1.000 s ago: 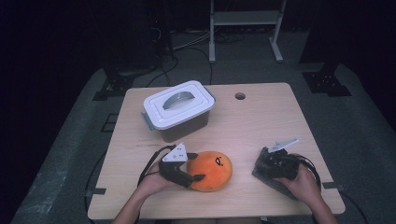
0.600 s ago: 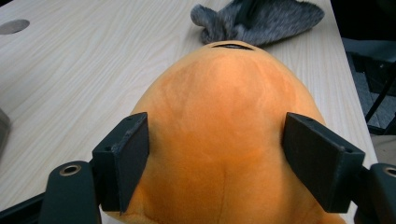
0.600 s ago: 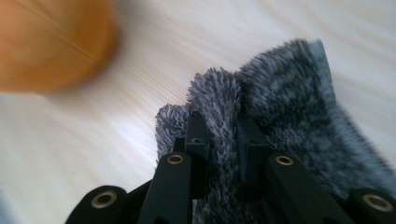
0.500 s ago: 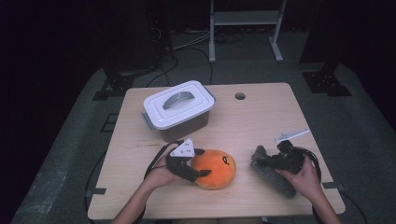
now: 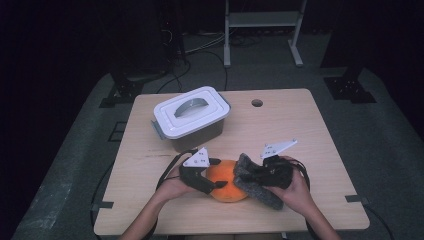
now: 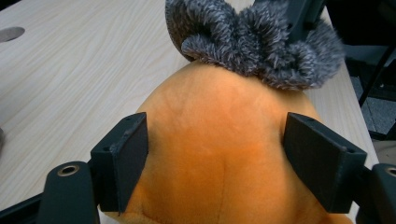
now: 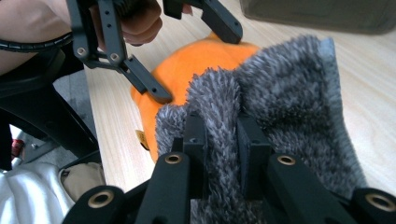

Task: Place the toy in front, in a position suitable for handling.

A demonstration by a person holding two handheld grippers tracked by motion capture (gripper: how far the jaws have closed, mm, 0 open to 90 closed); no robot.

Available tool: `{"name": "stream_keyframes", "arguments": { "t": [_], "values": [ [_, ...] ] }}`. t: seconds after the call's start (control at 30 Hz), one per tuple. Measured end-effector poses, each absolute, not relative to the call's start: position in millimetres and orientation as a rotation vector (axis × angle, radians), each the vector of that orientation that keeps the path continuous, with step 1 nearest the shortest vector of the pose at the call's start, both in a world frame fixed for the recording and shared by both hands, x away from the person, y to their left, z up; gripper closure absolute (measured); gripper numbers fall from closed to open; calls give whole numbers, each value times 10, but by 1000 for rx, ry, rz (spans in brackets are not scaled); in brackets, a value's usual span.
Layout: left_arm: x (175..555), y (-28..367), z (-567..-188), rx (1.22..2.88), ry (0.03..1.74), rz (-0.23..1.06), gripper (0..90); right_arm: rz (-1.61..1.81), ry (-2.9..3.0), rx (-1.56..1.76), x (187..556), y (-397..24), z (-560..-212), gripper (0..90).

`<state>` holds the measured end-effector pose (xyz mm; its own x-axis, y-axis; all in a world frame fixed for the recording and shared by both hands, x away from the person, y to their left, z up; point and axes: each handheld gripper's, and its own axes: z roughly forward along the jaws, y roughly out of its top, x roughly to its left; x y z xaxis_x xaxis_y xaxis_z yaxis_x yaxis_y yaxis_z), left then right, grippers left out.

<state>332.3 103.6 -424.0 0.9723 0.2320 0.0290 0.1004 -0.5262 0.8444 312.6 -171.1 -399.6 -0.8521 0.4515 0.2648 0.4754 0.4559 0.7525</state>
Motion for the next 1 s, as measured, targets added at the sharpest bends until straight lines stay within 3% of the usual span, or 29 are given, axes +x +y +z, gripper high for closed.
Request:
{"name": "stream_keyframes", "arguments": {
  "t": [0.4,0.7,0.83,1.0],
  "values": [
    [3300,1266,-4330,2133,265,130,225,-1296,-2624,-1014,3183,-2043,-4253,749],
    [3293,1246,-4335,2136,312,162,222,-1500,-2611,-802,2980,-1731,-3889,750],
    [3325,1267,-4307,2134,392,167,236,-1408,-2725,-765,2979,-1571,-3989,746],
    [3331,1256,-4292,2108,416,167,237,-1369,-2726,-828,3045,-1728,-4102,747]
  ]
}}
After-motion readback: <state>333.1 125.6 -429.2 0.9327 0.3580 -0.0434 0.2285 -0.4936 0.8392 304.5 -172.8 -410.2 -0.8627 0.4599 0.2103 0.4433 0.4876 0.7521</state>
